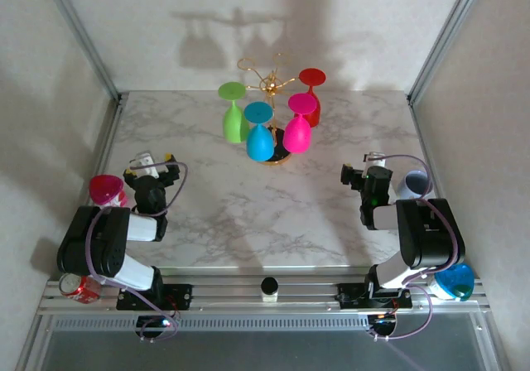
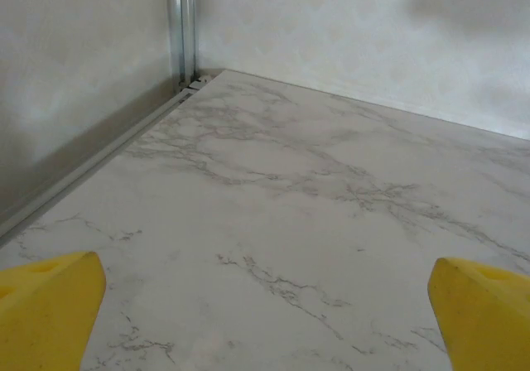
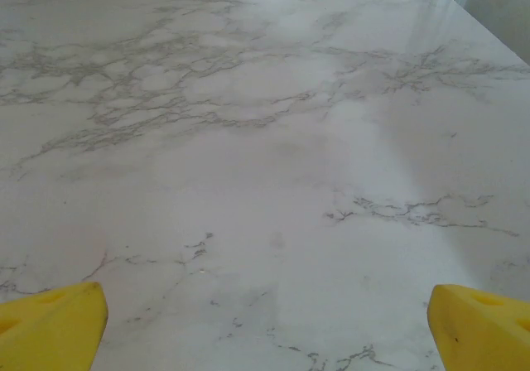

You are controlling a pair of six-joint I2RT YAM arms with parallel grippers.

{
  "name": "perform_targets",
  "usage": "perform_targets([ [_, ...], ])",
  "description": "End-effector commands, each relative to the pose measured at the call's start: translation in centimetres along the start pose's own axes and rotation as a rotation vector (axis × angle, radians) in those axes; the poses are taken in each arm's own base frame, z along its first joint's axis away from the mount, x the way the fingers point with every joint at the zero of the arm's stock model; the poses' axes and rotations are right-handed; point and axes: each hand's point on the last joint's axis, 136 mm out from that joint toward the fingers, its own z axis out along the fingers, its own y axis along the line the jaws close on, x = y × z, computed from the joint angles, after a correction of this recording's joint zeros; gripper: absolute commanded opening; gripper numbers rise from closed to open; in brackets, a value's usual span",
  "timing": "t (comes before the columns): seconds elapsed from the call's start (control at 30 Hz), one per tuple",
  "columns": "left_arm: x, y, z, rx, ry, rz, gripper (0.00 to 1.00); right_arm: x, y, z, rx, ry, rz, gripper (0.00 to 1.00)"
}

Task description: Take the wine glass off the wine glass rack

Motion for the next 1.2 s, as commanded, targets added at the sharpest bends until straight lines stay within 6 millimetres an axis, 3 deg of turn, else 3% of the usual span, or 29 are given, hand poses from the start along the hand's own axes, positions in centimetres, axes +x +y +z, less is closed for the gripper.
perform_targets([
  [0.0,-0.6,-0.1,0.4,0.005,-0.012,-0.022,1.00,-1.2,0.3,0.1,-0.003,-0.040,-0.009,0.99],
  [0.73,-0.5,-0.1,0.4,0.005,-0.010,-0.022,0.99,-1.2,0.3,0.1,-0.004,-0.039,-0.009,0.99],
  [0.8,-0.6,-0.1,0.4,0.004,-0.014,-0.022,0.92,-1.4,0.3,0.1,-0.005,-0.046,-0.008,0.99],
  [0.9,-1.1,0.0,1.3,-0.034,0.036,-0.013,0.79,-2.3,0.4,-0.4,-0.004,-0.008,-0.014,0.97],
  [0.97,-2.2,-0.4,1.8,-0.038,0.058,-0.005,0.72,-4.6,-0.1,-0.5,0.024,0.025,0.010,0.93],
  [1.03,-3.5,-0.2,2.0,-0.072,0.055,-0.049,0.72,-5.9,-0.2,-0.9,0.022,0.060,0.054,0.92],
  [1.17,-6.3,-2.0,2.0,-0.009,0.050,-0.151,0.72,-8.8,-0.9,-2.3,-0.023,0.101,0.265,0.90],
])
